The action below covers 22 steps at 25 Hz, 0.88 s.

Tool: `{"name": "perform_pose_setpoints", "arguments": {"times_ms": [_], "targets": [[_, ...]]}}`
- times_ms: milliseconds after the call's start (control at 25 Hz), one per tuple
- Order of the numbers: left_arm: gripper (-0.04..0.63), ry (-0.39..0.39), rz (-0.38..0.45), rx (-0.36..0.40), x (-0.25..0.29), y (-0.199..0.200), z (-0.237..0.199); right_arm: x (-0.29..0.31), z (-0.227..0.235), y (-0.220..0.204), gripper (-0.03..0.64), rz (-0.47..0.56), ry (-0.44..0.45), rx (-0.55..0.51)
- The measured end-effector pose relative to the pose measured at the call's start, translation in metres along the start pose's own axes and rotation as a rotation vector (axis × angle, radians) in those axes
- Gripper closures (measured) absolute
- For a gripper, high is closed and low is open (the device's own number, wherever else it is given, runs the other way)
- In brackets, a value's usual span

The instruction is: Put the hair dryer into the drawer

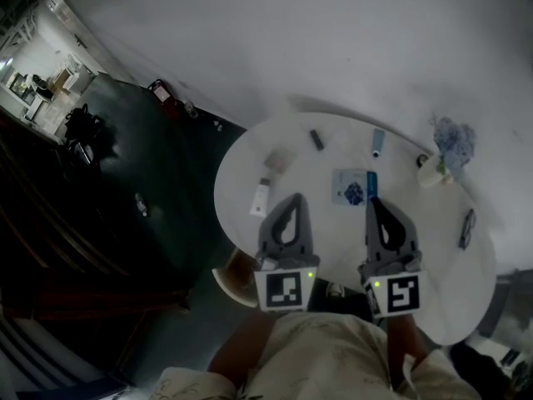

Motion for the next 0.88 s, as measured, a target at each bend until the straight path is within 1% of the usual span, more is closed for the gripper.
{"name": "perform_pose_setpoints", "arguments": {"times_ms": [120, 240, 400, 680, 880], "targets": [[0.592, -0.004, 0.009, 0.018, 0.001, 0.001, -0.001, 0.002, -0.001, 0.000, 0.614, -0.006, 0.006, 0.002], [0.592, -0.002, 0.000, 0.027, 0.000, -0.001, -0.002, 0.005, -0.002, -0.001, 0.614, -0.015, 0.012, -0.001], [0.593, 0.009, -0.008, 0.009, -0.002, 0.000, -0.004, 0.009, -0.005, 0.000, 0.614, -0.018, 0.025, -0.010], [0.593, 0.028, 0.000, 0.028, -0.005, 0.002, -0.006, 0.013, -0.007, 0.000, 0.614, -0.023, 0.044, -0.019], [0.594, 0.035, -0.011, 0.013, -0.005, 0.000, -0.006, 0.014, -0.005, -0.001, 0.614, -0.018, 0.042, -0.021]]}}
Point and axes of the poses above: the fingertips, and each gripper's own axes: x forward along the fingers, z to its right, y out of its top, the point moved 10 cm from there along -x, backward along the fingers, and after that the axes turned 3 degrees about x, right-handed, at the moved point
